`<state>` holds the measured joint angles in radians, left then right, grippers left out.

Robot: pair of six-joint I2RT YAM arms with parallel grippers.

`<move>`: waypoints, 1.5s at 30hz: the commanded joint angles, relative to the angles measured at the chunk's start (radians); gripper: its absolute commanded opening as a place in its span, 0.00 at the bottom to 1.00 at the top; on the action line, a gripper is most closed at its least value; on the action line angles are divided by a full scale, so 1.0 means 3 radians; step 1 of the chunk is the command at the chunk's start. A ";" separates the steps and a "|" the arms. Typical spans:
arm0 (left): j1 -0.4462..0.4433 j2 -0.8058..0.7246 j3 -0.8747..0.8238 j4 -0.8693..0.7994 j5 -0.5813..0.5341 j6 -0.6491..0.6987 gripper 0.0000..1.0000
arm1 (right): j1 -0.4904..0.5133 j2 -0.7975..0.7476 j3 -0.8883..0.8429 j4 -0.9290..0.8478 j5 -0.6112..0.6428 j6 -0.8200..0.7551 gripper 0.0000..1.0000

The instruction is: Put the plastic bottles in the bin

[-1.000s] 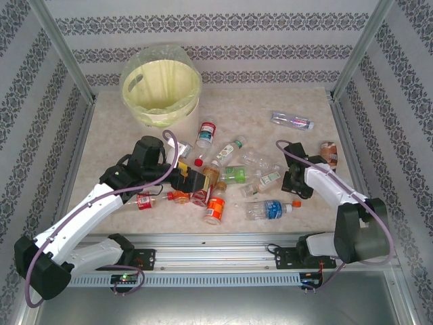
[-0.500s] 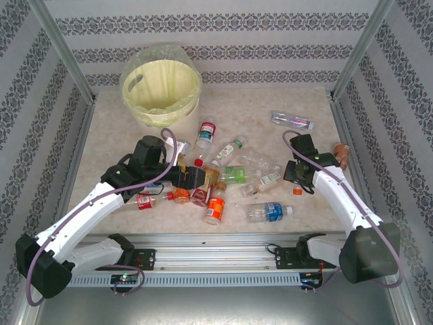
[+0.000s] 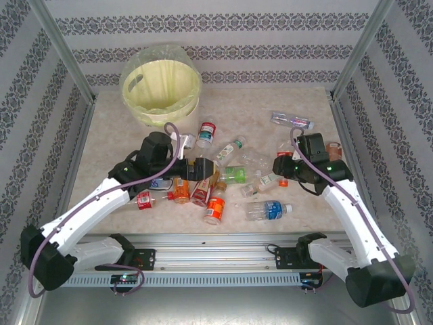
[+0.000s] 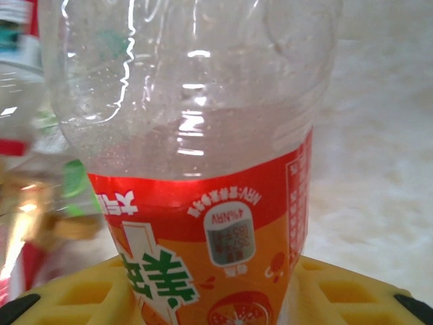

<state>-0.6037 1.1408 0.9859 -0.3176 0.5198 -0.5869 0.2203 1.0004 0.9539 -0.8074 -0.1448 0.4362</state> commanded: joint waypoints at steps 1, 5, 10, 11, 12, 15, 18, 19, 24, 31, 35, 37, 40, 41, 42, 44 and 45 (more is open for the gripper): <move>-0.0093 0.0131 0.0170 0.0438 0.0083 -0.0211 1.00 | 0.0051 -0.0102 0.0082 0.0319 -0.0770 -0.0083 0.46; -0.0130 0.0279 0.0129 0.0941 0.0139 -0.0423 1.00 | 0.0106 -0.0205 0.0008 0.0635 -0.1327 -0.0013 0.46; -0.0180 0.0511 0.0192 0.1416 0.0220 -0.0637 1.00 | 0.0255 -0.0189 0.0012 0.0846 -0.1860 0.0077 0.46; -0.0193 0.0545 0.0210 0.1485 0.0230 -0.0650 1.00 | 0.0287 -0.0185 0.0021 0.0867 -0.1901 0.0087 0.46; -0.0212 0.0583 0.0226 0.1550 0.0238 -0.0662 1.00 | 0.0337 -0.0180 0.0030 0.0901 -0.1950 0.0092 0.46; -0.0232 0.0681 0.0297 0.1688 0.0246 -0.0694 1.00 | 0.0432 -0.0147 0.0057 0.0941 -0.2048 0.0101 0.46; -0.0237 0.0762 0.0361 0.1833 0.0344 -0.0761 1.00 | 0.0517 -0.0126 0.0082 0.0957 -0.2064 0.0105 0.46; -0.0242 0.0786 0.0383 0.1885 0.0401 -0.0789 1.00 | 0.0537 -0.0119 0.0085 0.0960 -0.2068 0.0105 0.47; -0.0271 0.0837 0.0441 0.1962 0.0577 -0.0791 0.99 | 0.0625 -0.0069 0.0132 0.0953 -0.2024 0.0100 0.47; -0.0319 0.0905 0.0560 0.1511 0.0478 -0.0661 0.94 | 0.0708 -0.0009 0.0189 0.0886 -0.1918 0.0039 0.47; -0.0330 0.0932 0.0640 0.1332 0.0423 -0.0639 0.89 | 0.0739 0.0007 0.0170 0.0896 -0.1866 0.0028 0.47; -0.0328 0.0947 0.0673 0.1299 0.0420 -0.0650 0.83 | 0.0743 0.0018 0.0165 0.0905 -0.1851 0.0024 0.47; -0.0335 0.0953 0.0740 0.1235 0.0418 -0.0653 0.69 | 0.0763 0.0033 0.0164 0.0907 -0.1826 0.0028 0.47; -0.0335 0.0955 0.0765 0.1196 0.0401 -0.0639 0.65 | 0.0768 0.0035 0.0160 0.0906 -0.1819 0.0024 0.48; -0.0335 0.0954 0.0783 0.1159 0.0391 -0.0619 0.62 | 0.0772 0.0035 0.0161 0.0906 -0.1811 0.0027 0.48; -0.0338 0.0950 0.0804 0.1096 0.0359 -0.0580 0.56 | 0.0780 0.0029 0.0160 0.0902 -0.1796 0.0021 0.48; -0.0340 0.0944 0.0804 0.1085 0.0339 -0.0562 0.55 | 0.0780 0.0029 0.0163 0.0899 -0.1791 0.0028 0.49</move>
<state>-0.6872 1.4292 1.1835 0.0311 0.6109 -0.7765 0.4416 1.0042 0.9821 -0.5499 -0.7010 0.4641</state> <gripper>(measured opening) 0.564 0.489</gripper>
